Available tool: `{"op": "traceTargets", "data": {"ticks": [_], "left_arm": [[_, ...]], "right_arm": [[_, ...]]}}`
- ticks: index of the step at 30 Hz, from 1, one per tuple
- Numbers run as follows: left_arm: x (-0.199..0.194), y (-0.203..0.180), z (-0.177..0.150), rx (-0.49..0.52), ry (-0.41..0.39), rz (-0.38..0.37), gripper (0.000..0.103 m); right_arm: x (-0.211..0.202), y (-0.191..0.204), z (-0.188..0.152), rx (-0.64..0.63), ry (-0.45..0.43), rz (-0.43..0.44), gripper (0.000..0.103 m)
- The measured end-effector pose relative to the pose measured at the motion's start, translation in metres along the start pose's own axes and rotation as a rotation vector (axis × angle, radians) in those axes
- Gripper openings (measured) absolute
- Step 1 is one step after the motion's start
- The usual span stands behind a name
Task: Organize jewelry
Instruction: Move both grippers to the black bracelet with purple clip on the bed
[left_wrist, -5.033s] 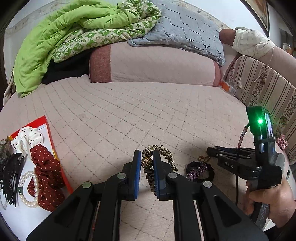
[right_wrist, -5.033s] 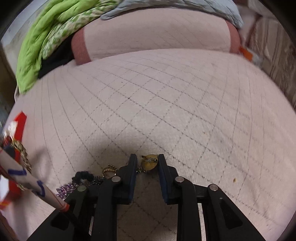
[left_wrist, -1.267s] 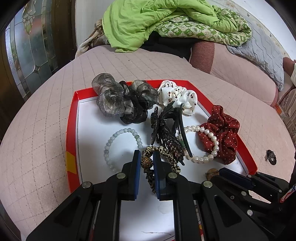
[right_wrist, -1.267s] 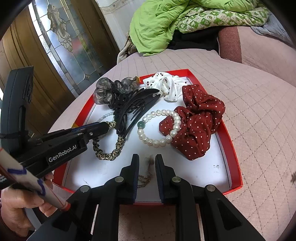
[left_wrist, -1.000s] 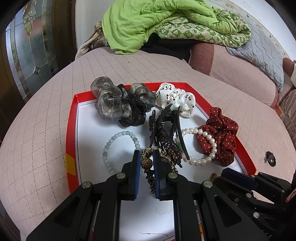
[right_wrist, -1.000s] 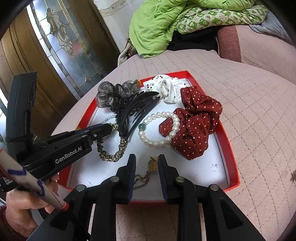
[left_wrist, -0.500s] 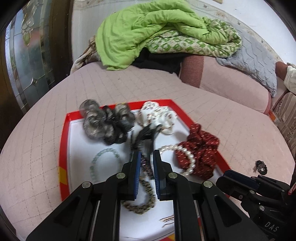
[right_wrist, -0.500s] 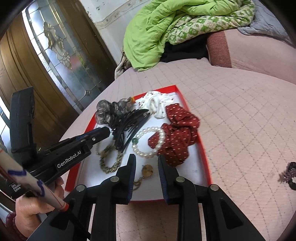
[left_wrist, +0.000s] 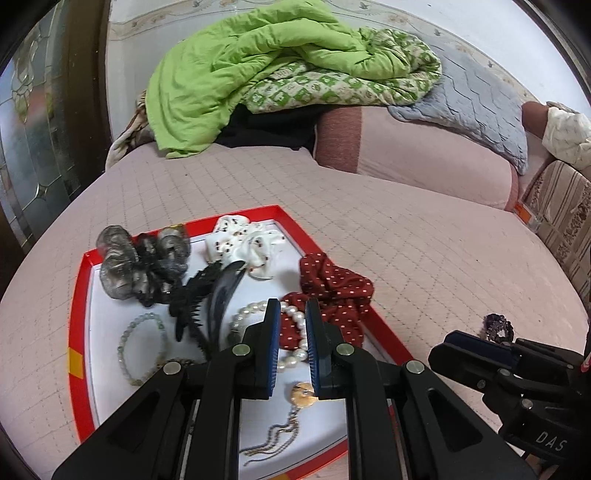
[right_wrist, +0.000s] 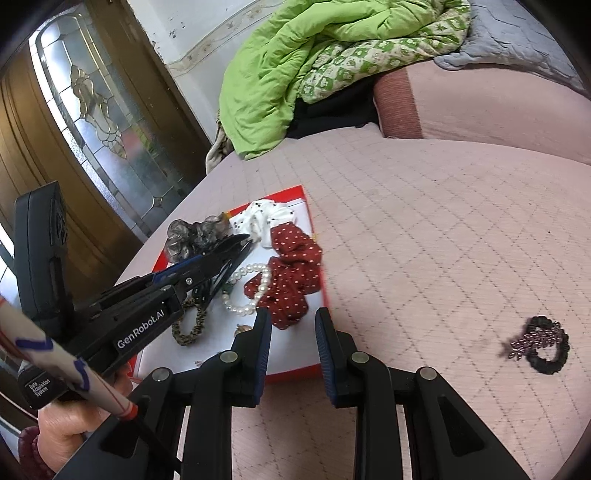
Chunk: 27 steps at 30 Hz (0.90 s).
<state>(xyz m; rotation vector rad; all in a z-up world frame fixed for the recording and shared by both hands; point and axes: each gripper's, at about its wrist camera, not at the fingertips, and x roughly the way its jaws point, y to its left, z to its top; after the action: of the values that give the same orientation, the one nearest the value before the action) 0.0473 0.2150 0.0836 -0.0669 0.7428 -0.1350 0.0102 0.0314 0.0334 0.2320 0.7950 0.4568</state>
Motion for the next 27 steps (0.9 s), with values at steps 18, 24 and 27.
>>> {"op": "traceTargets", "data": {"ticks": [18,24,27], "left_arm": [[0.010,-0.042,0.002,0.067,0.018,-0.051,0.014],[0.015,-0.067,0.000,0.120,0.019,-0.052,0.017],[0.017,-0.079,-0.001,0.140,0.022,-0.061,0.017]], "right_arm": [[-0.024,-0.047,0.001,0.067,-0.016,-0.066,0.027],[-0.034,-0.060,0.001,0.078,-0.022,-0.082,0.027],[-0.038,-0.068,0.000,0.087,-0.023,-0.091,0.027]]}}
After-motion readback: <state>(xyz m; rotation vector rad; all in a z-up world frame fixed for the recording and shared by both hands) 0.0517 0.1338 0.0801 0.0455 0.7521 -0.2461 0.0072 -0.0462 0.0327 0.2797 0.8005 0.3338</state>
